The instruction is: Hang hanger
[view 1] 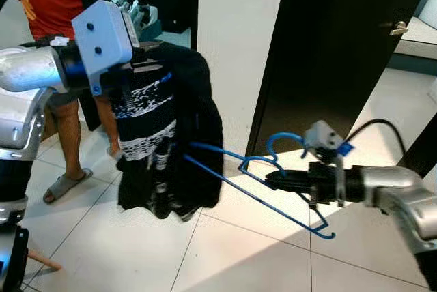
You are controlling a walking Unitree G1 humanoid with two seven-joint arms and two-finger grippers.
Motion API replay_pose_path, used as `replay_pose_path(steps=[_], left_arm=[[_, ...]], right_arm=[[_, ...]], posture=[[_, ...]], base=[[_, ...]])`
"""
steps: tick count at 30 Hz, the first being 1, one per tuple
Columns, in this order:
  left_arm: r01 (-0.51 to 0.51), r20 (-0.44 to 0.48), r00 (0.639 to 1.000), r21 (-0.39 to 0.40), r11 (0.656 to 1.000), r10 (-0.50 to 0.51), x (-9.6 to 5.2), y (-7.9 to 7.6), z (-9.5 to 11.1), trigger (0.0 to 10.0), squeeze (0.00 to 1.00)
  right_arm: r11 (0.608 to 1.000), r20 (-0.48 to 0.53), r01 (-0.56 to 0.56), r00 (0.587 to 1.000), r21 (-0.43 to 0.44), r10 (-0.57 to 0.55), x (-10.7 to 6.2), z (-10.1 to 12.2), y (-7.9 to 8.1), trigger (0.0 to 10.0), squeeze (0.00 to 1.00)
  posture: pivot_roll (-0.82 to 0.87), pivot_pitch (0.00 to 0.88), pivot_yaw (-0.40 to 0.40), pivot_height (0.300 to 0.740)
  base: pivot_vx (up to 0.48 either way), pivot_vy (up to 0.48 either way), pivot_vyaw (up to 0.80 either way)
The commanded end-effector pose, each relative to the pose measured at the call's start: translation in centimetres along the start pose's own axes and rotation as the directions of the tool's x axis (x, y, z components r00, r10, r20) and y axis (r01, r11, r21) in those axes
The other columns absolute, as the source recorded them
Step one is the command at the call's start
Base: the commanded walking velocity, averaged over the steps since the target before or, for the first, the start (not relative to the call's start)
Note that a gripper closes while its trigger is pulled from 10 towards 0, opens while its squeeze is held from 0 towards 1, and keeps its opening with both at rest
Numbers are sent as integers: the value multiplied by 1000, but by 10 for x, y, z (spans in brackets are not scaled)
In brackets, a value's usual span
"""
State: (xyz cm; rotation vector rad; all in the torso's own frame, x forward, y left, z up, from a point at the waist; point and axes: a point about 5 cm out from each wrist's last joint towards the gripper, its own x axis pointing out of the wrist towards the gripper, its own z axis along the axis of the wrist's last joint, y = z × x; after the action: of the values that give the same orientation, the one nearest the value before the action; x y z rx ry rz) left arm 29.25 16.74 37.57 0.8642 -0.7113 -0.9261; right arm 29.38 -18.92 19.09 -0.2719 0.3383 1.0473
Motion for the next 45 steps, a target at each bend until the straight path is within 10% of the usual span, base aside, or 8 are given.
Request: replay_pose_path(steps=[1, 19, 30, 33, 39, 40, 41, 45], left_arm=[[-5, 37, 999, -12, 1000, 5, 4, -3, 5, 10000, 0], [-28, 2, 1000, -317, 948, 30, 0, -83, -10, 10000, 0], [35, 69, 998, -482, 876, -1, 33, -141, 1, 10000, 0], [68, 98, 995, -498, 865, -22, 61, -156, 7, 10000, 0], [58, -43, 995, -462, 885, -87, 56, -166, -6, 10000, 0], [62, -77, 991, -449, 891, -108, 52, -167, -11, 10000, 82], [62, -111, 986, -444, 894, -124, 47, -167, -15, 10000, 1000], [63, -133, 982, -446, 893, -136, 42, -168, -18, 10000, 1000]], right_arm=[[998, -54, 40, 998, 41, -37, 5, -6, -1, 10000, 0], [496, 271, 319, 546, 808, -793, -31, 35, -94, 10000, 0], [515, 370, 159, 525, 842, -767, -7, 70, -88, 10000, 0], [777, 524, 79, 695, 625, -493, 35, 104, -48, 10000, 0], [838, 568, 61, 708, 542, -419, 38, 114, -40, 10000, 0], [846, 575, 63, 707, 529, -412, 35, 115, -41, 10000, 0], [855, 582, 70, 704, 514, -407, 32, 116, -42, 10000, 0], [861, 587, 73, 701, 504, -404, 30, 117, -43, 10000, 0]], posture=[[2, 0, -59, 740], [9, 0, -83, 740], [19, 0, -85, 740], [21, 0, -84, 740], [12, 0, -78, 740], [12, 0, -78, 740], [12, 0, -78, 740], [12, 0, -78, 740]], base=[[0, 0, 0], [0, 0, 0], [0, 0, 0], [0, 0, 0], [0, 0, 0], [0, 0, 0], [0, 0, 0], [0, 0, 0]])
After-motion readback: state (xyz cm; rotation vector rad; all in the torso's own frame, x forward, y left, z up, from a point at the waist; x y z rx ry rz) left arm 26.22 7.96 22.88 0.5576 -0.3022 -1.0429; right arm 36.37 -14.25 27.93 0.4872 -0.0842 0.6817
